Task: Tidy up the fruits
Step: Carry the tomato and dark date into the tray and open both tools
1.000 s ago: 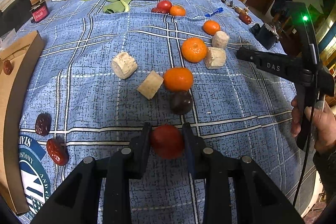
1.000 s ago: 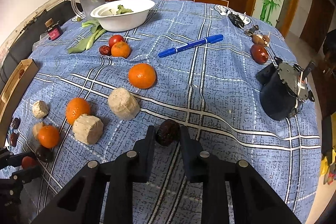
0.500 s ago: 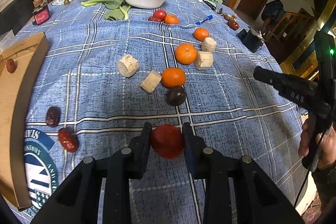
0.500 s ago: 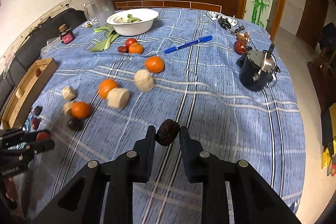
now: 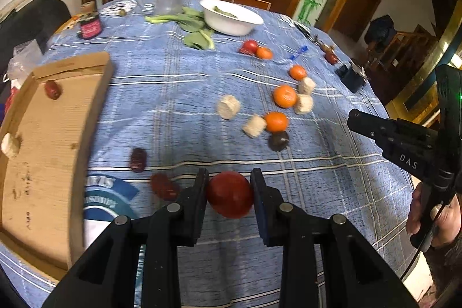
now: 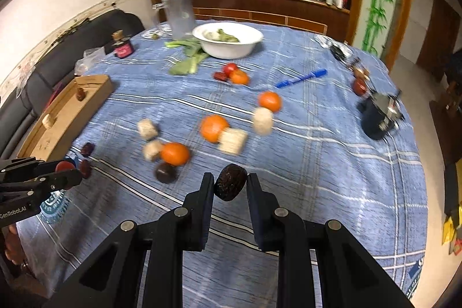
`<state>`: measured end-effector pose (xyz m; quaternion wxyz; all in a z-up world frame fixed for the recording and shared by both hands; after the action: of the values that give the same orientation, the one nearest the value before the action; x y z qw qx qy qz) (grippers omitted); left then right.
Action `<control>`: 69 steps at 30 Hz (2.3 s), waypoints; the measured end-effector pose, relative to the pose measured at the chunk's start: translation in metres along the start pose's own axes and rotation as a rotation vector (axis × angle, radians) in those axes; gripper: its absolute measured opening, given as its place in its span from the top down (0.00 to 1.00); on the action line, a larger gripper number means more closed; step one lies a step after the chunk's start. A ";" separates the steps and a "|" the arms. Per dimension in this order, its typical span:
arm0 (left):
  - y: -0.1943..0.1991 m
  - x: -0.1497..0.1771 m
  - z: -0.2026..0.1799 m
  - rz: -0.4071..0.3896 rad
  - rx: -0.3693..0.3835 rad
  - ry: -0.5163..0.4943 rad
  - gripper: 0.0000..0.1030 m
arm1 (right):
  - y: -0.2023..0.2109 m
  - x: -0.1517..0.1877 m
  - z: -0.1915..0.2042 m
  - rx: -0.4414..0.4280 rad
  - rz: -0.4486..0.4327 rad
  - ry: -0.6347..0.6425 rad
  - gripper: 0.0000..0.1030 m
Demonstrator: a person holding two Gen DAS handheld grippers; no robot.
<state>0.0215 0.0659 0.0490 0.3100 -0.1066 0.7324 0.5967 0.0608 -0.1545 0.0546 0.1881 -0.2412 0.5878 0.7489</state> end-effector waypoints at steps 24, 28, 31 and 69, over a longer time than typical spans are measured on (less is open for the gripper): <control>0.060 0.039 0.165 -0.041 -0.213 0.252 0.72 | -0.050 -0.037 0.186 -0.180 0.019 0.229 0.76; 0.063 0.046 0.192 -0.033 -0.252 0.289 0.72 | -0.063 -0.046 0.217 -0.209 0.023 0.262 0.76; 0.062 0.052 0.212 -0.022 -0.279 0.314 0.72 | -0.075 -0.053 0.240 -0.231 0.029 0.282 0.76; 0.034 0.087 0.286 0.068 -0.338 0.415 0.72 | -0.197 -0.041 0.345 -0.190 0.210 0.379 0.75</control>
<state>0.0285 0.3622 -0.0015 0.1107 -0.2520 0.6736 0.6859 0.1571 0.2279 -0.0106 -0.0281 -0.3317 0.5612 0.7578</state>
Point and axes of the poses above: each gripper's, at about its wrist camera, not at the fingertips, and y roughly against the way its jaws point, z to its left, x to its underside, the point moved 3 cm from there along -y, roughly the way its jaws point, and after that the axes turned 12 degrees about -y, right-handed, at the moved point
